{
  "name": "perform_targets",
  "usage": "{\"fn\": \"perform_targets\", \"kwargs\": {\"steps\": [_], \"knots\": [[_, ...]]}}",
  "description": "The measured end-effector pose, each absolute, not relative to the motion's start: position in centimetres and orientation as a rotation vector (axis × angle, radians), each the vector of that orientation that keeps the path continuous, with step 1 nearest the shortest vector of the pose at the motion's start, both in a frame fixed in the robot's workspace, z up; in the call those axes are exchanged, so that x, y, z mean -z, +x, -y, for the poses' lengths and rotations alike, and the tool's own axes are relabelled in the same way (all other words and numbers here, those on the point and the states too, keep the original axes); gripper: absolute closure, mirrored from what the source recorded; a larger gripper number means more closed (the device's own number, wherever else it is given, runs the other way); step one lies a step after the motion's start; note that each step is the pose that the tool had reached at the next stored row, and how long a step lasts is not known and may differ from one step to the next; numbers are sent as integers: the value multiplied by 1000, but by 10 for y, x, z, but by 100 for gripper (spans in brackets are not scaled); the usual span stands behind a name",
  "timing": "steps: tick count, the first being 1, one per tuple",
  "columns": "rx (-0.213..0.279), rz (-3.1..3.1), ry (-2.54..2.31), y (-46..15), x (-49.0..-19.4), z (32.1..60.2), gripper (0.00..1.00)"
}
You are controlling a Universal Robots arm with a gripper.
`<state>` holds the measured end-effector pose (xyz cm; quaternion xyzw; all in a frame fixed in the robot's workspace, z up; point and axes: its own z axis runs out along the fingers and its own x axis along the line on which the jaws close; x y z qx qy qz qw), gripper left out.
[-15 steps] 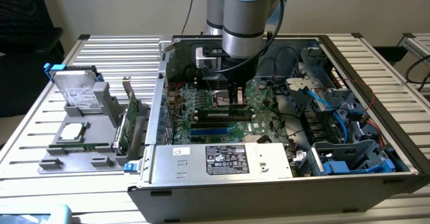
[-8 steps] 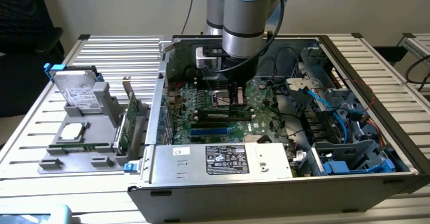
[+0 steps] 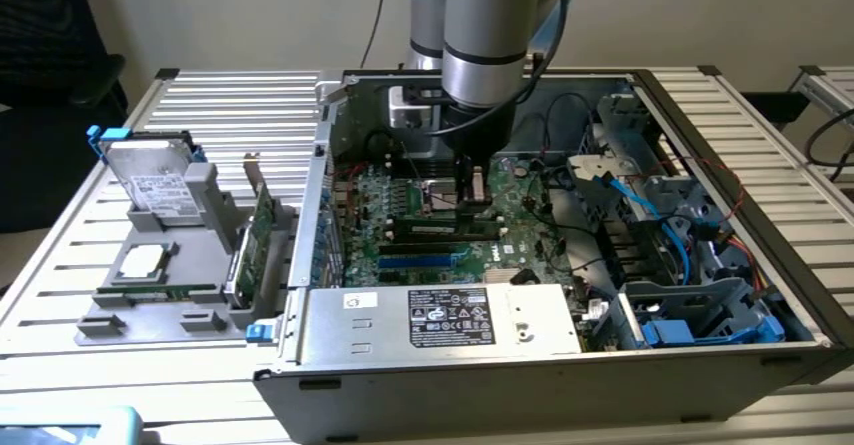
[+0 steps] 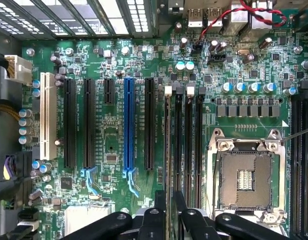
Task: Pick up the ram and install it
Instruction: 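Insert the ram into the slot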
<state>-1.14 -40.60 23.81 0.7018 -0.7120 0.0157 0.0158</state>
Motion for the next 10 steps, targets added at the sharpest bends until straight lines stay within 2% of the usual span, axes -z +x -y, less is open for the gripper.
{"fn": "perform_targets", "kwargs": {"steps": [10], "knots": [[-54, 2213, 2181, -11, -246, 406, 79]]}}
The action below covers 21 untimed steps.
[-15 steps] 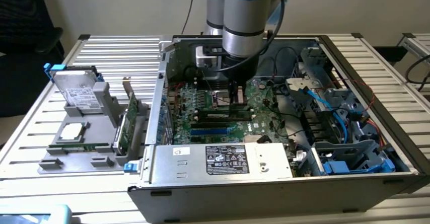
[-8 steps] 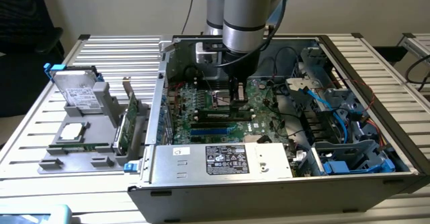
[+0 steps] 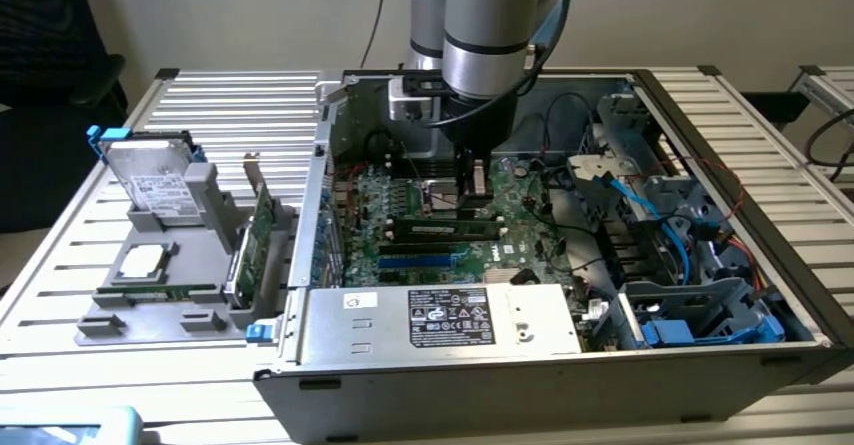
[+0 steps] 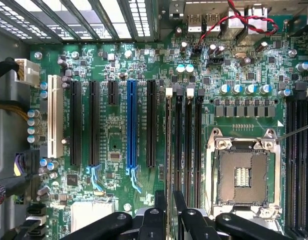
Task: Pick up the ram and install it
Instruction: 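Insert the ram into the slot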
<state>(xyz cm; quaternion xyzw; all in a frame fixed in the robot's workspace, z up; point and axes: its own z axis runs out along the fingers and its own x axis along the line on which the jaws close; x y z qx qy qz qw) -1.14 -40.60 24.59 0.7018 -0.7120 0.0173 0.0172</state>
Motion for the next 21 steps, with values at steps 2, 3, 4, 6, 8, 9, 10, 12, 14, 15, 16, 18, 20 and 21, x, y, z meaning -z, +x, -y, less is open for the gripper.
{"fn": "perform_targets", "kwargs": {"steps": [2, 3, 4, 6, 8, 9, 10, 12, 14, 15, 16, 18, 20, 21], "knots": [[-54, 2213, 2181, -11, -246, 406, 79], [-54, 2213, 2181, -11, -246, 406, 79], [-54, 2212, 2181, -11, -246, 406, 79], [-54, 2213, 2181, -11, -246, 406, 79], [-54, 2213, 2181, -11, -246, 406, 79], [-54, 2213, 2181, -11, -246, 406, 79], [-54, 2213, 2181, -11, -246, 406, 79], [-54, 2213, 2180, -13, -246, 406, 79], [-53, 2214, 2180, -16, -246, 406, 79], [-53, 2214, 2179, -18, -246, 406, 79], [-53, 2214, 2179, -20, -246, 406, 79], [-52, 2215, 2177, -24, -245, 406, 79], [-52, 2215, 2176, -27, -245, 406, 79], [-51, 2215, 2175, -28, -244, 406, 79]]}}
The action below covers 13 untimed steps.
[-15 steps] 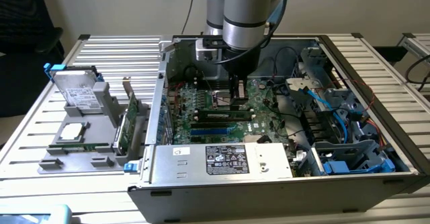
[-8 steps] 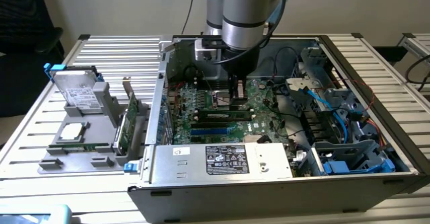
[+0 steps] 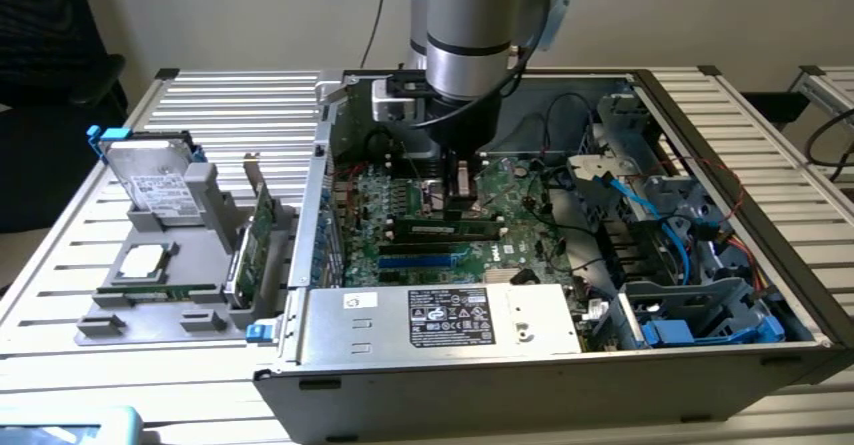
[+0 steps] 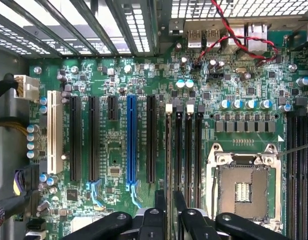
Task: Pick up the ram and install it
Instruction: 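Insert the ram into the slot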
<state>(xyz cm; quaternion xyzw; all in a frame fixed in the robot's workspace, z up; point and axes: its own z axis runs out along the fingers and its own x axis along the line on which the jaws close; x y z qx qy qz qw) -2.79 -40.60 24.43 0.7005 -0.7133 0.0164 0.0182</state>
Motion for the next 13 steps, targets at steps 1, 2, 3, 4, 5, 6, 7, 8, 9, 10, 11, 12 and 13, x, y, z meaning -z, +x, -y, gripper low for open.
{"fn": "perform_targets", "kwargs": {"steps": [1, 2, 3, 4, 5, 6, 7, 8, 9, 10, 11, 12, 13], "knots": [[-50, 2215, 2175, -28, -244, 406, 79], [-49, 2214, 2174, -28, -243, 406, 79], [-47, 2215, 2173, -28, -241, 406, 79], [-47, 2215, 2172, -28, -240, 406, 79], [-47, 2215, 2172, -28, -240, 406, 79], [-47, 2216, 2172, -28, -240, 406, 79], [-47, 2216, 2172, -28, -239, 406, 79], [-47, 2216, 2172, -28, -239, 406, 79], [-47, 2216, 2172, -28, -238, 406, 79], [-47, 2216, 2172, -28, -236, 406, 79], [-47, 2216, 2172, -28, -235, 406, 79], [-47, 2216, 2172, -28, -234, 406, 79], [-46, 2215, 2172, -28, -234, 406, 79]]}}
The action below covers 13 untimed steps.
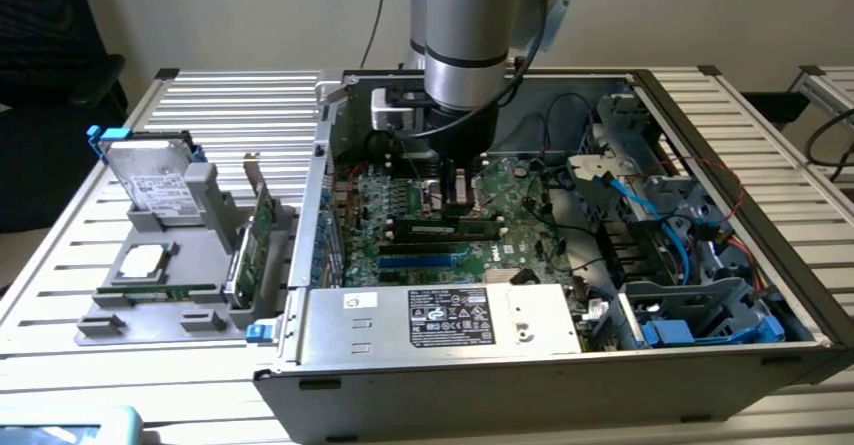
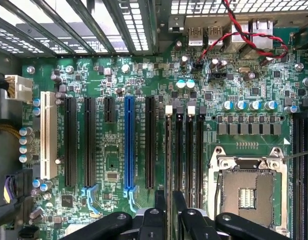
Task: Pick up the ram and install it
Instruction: 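Insert the ram into the slot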
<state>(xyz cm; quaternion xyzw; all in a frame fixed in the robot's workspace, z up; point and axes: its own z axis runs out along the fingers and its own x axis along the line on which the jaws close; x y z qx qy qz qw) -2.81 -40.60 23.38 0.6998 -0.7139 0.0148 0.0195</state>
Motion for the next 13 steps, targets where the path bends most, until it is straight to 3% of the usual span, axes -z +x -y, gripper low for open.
{"fn": "perform_targets", "kwargs": {"steps": [13], "knots": [[-40, 2213, 2169, -30, -228, 406, 79]]}}
